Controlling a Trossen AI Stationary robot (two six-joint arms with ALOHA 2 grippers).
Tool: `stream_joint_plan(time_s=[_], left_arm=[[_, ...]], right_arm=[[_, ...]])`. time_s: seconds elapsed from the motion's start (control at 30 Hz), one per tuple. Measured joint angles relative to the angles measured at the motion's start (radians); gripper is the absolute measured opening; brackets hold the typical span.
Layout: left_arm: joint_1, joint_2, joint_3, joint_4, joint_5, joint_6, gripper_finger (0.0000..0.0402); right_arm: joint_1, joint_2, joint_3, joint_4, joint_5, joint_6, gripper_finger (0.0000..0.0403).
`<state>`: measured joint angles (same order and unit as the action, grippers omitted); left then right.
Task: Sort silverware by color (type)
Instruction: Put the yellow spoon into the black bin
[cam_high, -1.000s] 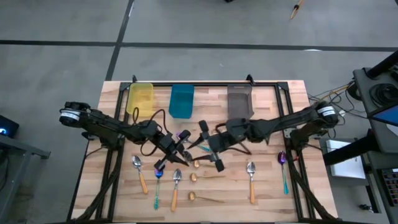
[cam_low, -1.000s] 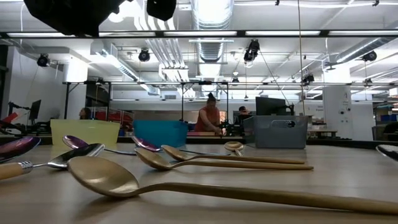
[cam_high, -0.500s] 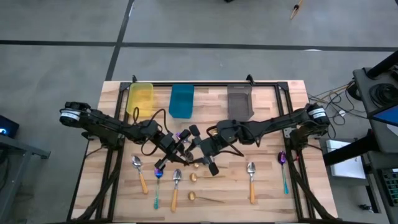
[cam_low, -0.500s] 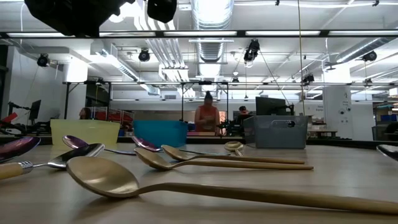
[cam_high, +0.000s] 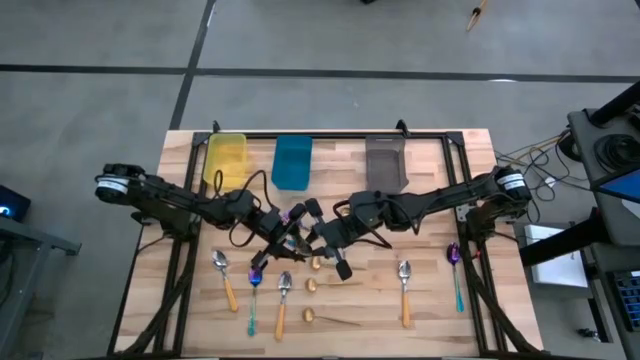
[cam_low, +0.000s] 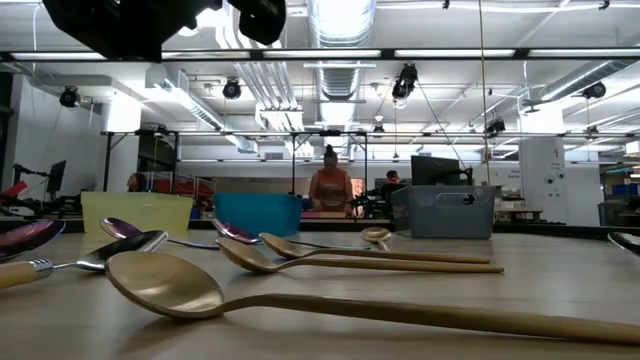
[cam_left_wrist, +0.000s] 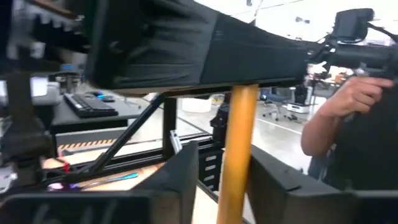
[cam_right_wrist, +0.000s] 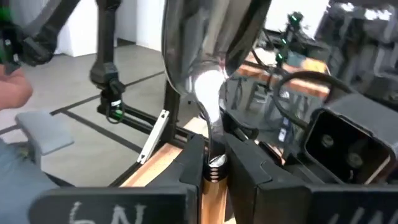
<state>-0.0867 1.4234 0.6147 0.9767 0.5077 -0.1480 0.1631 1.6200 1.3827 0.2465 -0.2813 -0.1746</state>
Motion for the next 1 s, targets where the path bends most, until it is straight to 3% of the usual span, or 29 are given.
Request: stream_joint_plan(time_s=[0.23, 0.4, 0.53, 0.63, 0.83, 1.0], left_arm=[[0.066, -0.073, 0.0, -0.175, -0.004, 0.055, 0.0177], [0.118, -0.175, 0.0, -0.362, -0.028, 0.137, 0.0185], [0.146, -0.271, 0.0, -0.502, -0.117, 0.202, 0.0181], [0.148, -0.327, 0.0, -0.547, -0.198, 0.228, 0.0175], [0.148, -0.382, 0.0, -0.59, -0.207, 0.227, 0.0164], [0.148, -0.392, 0.0, -0.656, -0.213, 0.193, 0.0162]], right_arm=[[-0.032, -0.057, 0.022, -0.192, 0.157, 0.108, 0.0023], [-0.055, -0.057, 0.129, -0.414, 0.258, 0.149, 0.0022], [-0.076, -0.052, 0.204, -0.563, 0.293, 0.175, 0.0022], [-0.08, -0.052, 0.216, -0.565, 0.335, 0.175, 0.0022], [-0.076, -0.051, 0.208, -0.541, 0.399, 0.186, 0.0022], [-0.072, -0.05, 0.193, -0.621, 0.508, 0.282, 0.0022]])
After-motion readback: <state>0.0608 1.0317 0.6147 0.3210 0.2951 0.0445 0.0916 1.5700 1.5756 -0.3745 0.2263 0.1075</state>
